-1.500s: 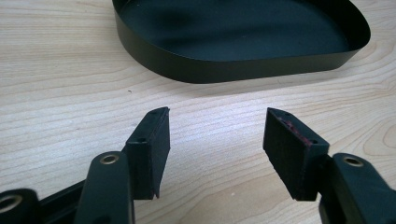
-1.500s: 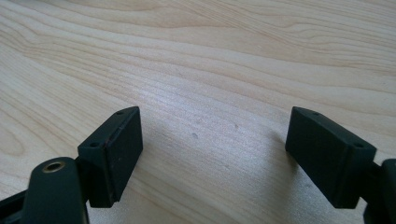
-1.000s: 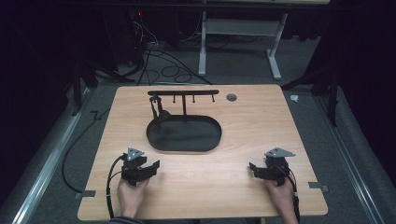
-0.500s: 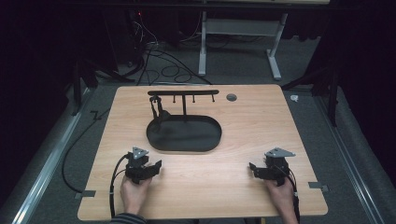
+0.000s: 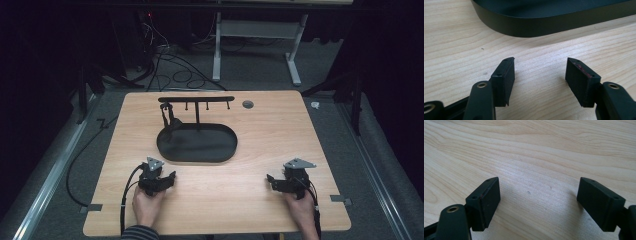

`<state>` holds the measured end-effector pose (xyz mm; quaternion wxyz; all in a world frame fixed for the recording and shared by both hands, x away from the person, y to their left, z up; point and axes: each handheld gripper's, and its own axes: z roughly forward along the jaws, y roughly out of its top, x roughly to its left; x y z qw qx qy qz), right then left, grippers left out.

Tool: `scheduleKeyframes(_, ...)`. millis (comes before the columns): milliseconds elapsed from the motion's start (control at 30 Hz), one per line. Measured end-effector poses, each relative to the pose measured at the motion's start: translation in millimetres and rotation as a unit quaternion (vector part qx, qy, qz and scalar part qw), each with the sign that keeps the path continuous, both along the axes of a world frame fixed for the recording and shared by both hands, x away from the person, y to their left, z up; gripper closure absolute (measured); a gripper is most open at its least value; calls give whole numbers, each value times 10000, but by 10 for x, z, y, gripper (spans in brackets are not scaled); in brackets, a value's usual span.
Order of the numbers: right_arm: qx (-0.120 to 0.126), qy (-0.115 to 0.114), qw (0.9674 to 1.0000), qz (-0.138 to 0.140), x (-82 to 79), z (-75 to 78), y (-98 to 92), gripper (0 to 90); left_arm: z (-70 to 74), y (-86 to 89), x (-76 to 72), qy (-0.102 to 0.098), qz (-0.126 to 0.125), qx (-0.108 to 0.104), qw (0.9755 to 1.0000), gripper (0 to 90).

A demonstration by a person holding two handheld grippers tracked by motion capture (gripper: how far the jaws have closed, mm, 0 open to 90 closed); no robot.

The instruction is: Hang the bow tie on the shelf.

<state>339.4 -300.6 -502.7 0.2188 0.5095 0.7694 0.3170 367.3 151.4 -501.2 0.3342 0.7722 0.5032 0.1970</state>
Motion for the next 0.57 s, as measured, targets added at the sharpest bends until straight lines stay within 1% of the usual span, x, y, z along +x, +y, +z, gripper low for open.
scheduleKeyframes(33,0,0,10000,2,0,0,0,199,-7,-11,-3,-44,-8,55,10000,408)
scheduleKeyframes(67,0,0,10000,1,0,0,0,199,-21,-15,-6,-109,-21,50,9999,398)
scheduleKeyframes(100,0,0,10000,1,0,0,0,199,-21,-15,-6,-109,-21,50,9999,394)
scheduleKeyframes(167,-5,1,10000,9,0,0,-1,199,-58,-5,-27,-277,21,-37,9996,392)
scheduleKeyframes(267,-6,-1,10000,14,-1,0,0,199,-56,-8,-32,-262,73,-22,9996,380)
scheduleKeyframes(567,-1,4,10000,9,-1,0,1,199,-58,-8,-33,-256,70,-38,9996,362)
